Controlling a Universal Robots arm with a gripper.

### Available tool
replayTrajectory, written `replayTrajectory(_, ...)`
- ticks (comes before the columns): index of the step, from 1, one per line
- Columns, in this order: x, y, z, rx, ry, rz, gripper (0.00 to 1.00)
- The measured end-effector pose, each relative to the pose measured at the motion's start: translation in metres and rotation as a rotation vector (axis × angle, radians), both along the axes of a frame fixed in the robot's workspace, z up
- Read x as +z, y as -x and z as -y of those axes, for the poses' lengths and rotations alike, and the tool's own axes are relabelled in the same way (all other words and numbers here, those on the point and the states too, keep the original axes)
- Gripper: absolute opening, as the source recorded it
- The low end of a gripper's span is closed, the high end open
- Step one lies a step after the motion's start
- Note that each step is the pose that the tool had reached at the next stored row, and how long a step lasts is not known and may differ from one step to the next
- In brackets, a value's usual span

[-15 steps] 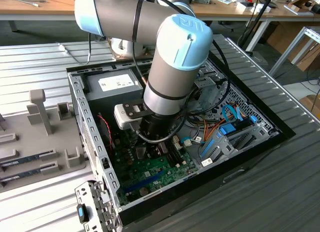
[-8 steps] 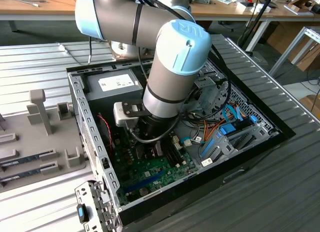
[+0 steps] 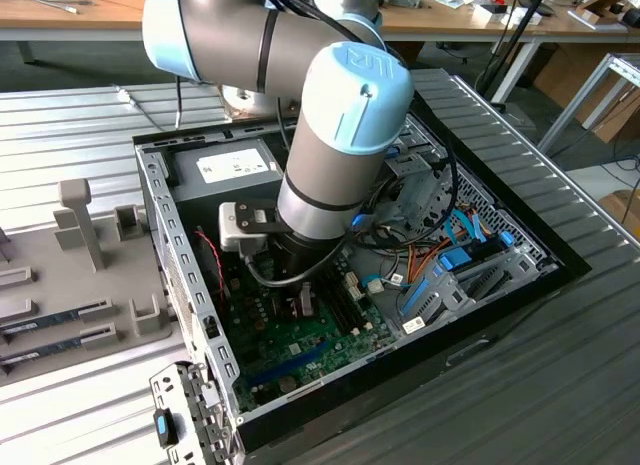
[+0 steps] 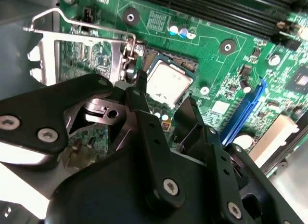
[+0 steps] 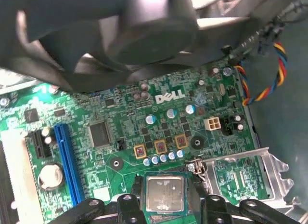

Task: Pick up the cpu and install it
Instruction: 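Close the cpu cover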

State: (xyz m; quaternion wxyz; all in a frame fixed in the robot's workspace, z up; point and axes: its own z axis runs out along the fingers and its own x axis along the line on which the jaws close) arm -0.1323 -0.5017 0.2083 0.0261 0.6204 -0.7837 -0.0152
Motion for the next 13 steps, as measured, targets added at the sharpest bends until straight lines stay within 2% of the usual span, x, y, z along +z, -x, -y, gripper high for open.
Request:
replayTrajectory(1, -0.0002, -0.0003, 0.0000, -0.011, 0.0040, -0.0001, 0.50)
replayTrajectory(6, -0.0023, -0.0024, 0.0000, -0.011, 0.0184, 0.0001, 0.50)
replayTrajectory(13, -0.0039, -0.0074, -0.0002, -0.011, 0.0283, 0.0002, 0.50)
